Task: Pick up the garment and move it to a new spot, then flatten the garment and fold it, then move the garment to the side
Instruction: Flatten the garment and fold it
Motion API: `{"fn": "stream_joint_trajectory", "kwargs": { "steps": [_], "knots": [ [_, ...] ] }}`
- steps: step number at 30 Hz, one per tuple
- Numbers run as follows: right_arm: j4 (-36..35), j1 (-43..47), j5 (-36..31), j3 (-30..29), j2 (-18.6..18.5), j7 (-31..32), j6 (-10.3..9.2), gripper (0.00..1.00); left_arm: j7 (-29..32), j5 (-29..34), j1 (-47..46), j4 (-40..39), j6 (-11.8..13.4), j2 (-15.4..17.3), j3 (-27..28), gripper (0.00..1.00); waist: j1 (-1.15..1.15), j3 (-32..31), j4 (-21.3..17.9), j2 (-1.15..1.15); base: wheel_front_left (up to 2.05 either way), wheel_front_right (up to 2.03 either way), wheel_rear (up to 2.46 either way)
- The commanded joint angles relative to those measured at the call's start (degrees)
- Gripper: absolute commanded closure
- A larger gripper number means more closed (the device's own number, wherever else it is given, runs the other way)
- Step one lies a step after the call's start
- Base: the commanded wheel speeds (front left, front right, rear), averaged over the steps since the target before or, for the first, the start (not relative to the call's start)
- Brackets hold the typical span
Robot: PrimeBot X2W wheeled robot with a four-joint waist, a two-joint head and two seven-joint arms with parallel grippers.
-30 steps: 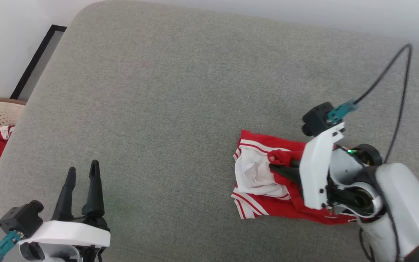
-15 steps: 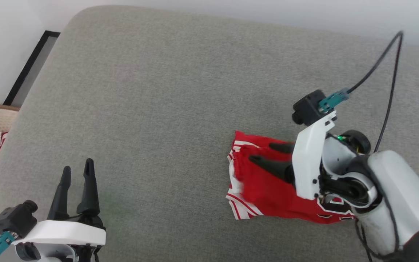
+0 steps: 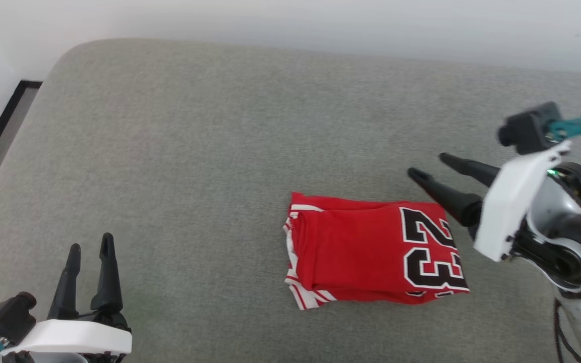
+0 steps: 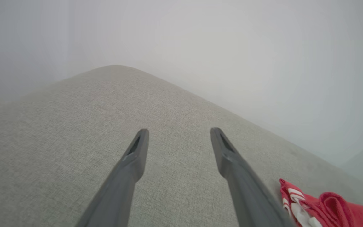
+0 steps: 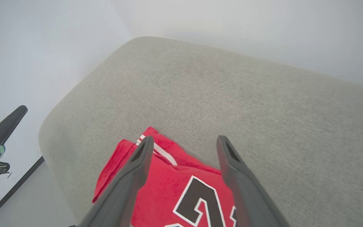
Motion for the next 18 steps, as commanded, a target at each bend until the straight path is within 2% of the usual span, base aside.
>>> {"fn": "stream_joint_trajectory", "kwargs": {
  "steps": [1, 9, 18],
  "knots": [
    [-0.3, 0.9, -0.2, -0.2, 0.1, -0.7, 0.0, 0.0, -0.2, 0.0, 0.4, -0.2, -0.2, 0.2, 0.1, 0.0, 0.0, -0.7, -0.9, 0.0, 0.0, 0.0, 0.0],
    [-0.7, 7.4, -3.2, -5.8, -2.2, -15.1, 0.0, 0.0, -0.2, 0.8, 1.7, -0.9, -0.2, 1.6, 0.0, 0.0, 0.0, -2.6, -4.5, 0.0, 0.0, 0.0, 0.0],
    [3.5, 14.9, -8.8, -10.1, -3.3, -33.7, 0.0, 0.0, -0.2, 2.5, 3.1, -0.6, -0.2, 2.9, -0.3, 0.0, 0.0, -4.3, -7.9, 0.0, 0.0, 0.0, 0.0]
  ]
}}
